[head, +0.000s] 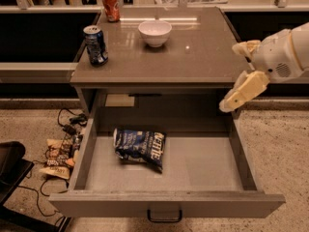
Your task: Place blue chip bag into top drawer
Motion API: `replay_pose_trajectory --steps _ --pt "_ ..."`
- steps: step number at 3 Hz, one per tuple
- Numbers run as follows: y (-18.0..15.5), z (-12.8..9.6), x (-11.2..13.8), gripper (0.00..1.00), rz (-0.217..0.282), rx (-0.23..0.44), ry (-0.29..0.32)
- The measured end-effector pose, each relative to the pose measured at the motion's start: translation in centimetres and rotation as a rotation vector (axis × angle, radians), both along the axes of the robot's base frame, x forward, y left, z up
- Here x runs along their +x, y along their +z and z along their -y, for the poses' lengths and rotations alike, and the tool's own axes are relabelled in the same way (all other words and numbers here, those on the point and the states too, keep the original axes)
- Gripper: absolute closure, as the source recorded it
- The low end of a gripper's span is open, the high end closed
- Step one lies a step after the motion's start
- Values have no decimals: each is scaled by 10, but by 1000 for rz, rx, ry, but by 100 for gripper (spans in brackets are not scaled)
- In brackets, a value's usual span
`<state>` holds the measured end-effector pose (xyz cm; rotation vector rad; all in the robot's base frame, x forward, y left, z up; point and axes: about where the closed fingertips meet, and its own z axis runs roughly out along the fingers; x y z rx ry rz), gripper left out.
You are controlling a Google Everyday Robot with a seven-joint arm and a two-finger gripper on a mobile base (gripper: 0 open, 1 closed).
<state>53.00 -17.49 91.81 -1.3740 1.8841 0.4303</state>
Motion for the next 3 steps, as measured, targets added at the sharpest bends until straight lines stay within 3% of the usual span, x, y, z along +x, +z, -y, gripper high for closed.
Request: replay_pose_trajectory --steps 1,2,3 --pt "30 66 -42 0 8 -254 -136" --pt "31 95 -54 0 64 -431 -277" --pt "17 104 -45 0 128 -530 -351"
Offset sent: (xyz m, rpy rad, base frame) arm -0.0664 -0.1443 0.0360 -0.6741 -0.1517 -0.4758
